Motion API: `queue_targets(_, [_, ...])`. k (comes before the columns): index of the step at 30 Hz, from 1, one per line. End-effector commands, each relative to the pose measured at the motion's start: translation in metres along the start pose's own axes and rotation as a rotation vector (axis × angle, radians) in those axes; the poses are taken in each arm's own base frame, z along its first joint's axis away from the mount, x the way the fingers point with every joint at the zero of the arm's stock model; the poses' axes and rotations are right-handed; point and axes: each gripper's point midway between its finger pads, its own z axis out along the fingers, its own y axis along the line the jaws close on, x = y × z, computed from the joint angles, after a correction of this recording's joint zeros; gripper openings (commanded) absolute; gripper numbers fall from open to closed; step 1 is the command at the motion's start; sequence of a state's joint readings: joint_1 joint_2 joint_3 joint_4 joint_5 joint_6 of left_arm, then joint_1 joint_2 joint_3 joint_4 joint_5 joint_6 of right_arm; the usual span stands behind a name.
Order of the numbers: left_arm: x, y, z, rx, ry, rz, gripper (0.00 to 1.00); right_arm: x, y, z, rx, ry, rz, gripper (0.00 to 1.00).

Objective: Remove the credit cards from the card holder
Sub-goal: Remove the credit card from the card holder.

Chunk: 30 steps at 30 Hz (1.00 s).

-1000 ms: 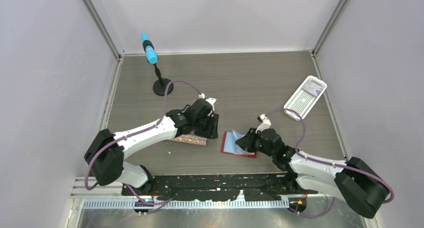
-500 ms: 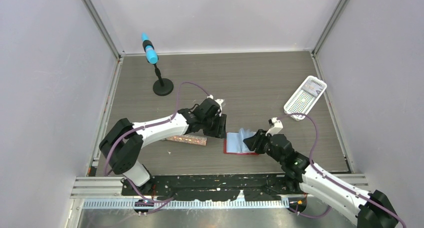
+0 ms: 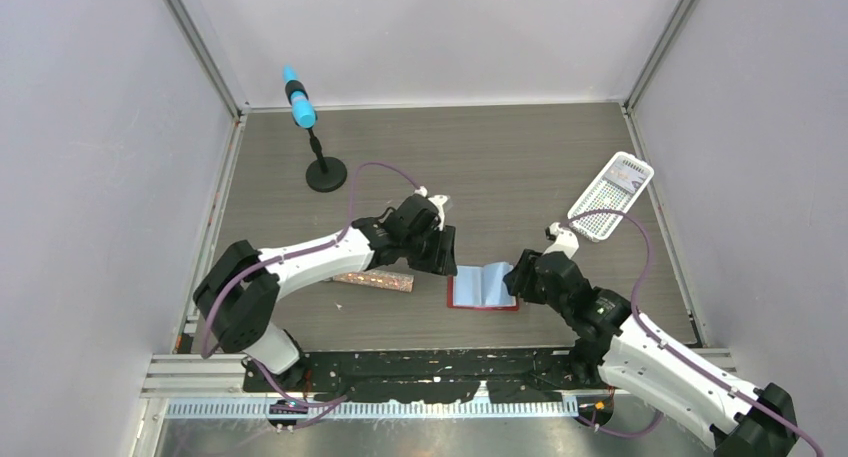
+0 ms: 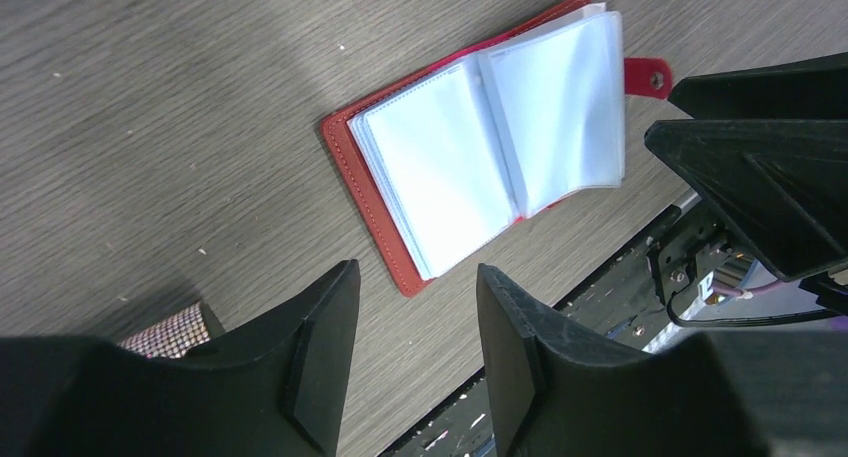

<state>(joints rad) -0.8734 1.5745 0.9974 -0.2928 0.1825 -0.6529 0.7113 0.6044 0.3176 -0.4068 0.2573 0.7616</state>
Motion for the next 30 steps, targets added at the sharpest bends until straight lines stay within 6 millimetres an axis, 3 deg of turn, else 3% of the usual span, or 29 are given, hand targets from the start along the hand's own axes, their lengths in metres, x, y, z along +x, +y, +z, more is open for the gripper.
queue_targets(1, [-0.023,-0.012,-0.029,0.021,-0.116,0.045,0.50,-0.023,0.004,-0.015,0.051,-0.031,0.020,0.54])
queue_targets(4, [-0.025,-0.008,-0.042,-0.008,-0.146,0.060,0.51,-0.031,0.012,-0.022,0.035,-0.045,0.024,0.54])
queue_targets(10, [-0.029,-0.005,-0.080,-0.032,-0.222,0.095,0.53,-0.038,0.050,-0.024,-0.060,-0.060,0.000,0.53])
queue_targets(19, [-0.023,0.011,-0.143,-0.107,-0.310,0.172,0.66,-0.015,0.090,0.001,-0.033,0.010,-0.114,0.65])
queue_targets(27, [-0.011,0.030,-0.186,-0.174,-0.356,0.241,0.76,0.008,0.101,0.028,-0.022,0.066,-0.141,0.66])
queue_targets(30, [-0.009,0.035,-0.191,-0.187,-0.372,0.248,0.78,0.012,0.105,0.034,-0.017,0.080,-0.152,0.67])
